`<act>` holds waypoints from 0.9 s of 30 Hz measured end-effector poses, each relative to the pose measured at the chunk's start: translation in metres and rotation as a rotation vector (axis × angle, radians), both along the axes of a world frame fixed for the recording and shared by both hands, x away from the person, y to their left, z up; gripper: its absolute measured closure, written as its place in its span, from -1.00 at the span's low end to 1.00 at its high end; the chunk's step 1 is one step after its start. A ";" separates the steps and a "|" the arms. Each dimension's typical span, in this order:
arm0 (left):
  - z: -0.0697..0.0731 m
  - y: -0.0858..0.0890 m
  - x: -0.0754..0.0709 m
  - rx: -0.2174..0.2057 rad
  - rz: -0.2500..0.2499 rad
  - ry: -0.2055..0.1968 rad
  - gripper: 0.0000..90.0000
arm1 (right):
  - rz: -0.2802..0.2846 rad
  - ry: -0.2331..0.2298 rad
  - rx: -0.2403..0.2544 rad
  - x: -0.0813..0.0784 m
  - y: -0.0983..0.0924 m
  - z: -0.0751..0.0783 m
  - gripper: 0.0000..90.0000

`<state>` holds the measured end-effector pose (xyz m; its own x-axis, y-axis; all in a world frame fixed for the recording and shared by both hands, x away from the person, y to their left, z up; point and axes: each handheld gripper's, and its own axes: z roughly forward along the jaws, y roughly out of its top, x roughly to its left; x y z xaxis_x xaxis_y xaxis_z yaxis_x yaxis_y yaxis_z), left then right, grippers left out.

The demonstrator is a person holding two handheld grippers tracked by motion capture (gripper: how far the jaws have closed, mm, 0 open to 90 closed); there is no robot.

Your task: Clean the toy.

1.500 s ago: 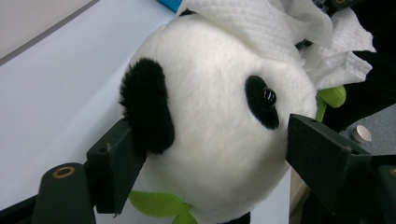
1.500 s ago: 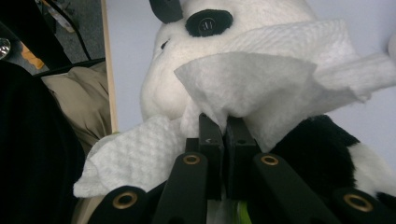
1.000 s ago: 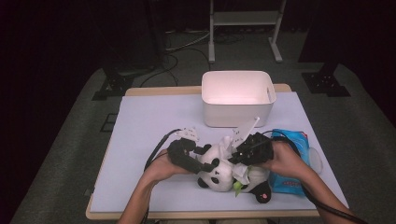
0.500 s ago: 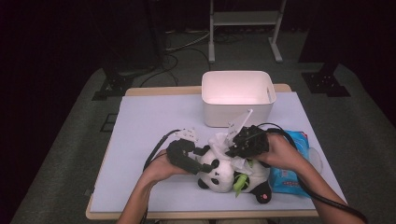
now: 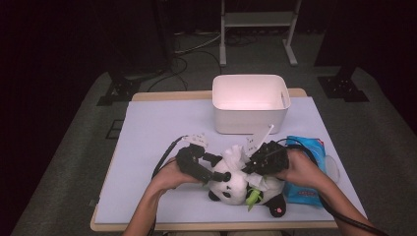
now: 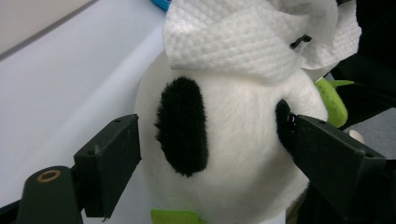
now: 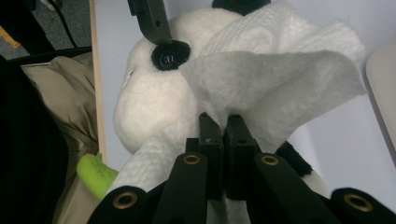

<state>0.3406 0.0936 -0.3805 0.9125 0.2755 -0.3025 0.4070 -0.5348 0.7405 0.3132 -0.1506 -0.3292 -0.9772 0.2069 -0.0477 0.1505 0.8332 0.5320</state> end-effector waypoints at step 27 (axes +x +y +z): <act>0.031 0.008 0.014 -0.003 -0.046 -0.141 -0.26 | -0.064 -0.055 0.037 0.023 -0.003 0.031 0.93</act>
<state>0.3546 0.1014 -0.3494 0.9574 0.2322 -0.1714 0.2744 -0.5484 0.7899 0.3359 -0.1532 -0.2979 -0.9580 0.2715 -0.0919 0.1727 0.8025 0.5711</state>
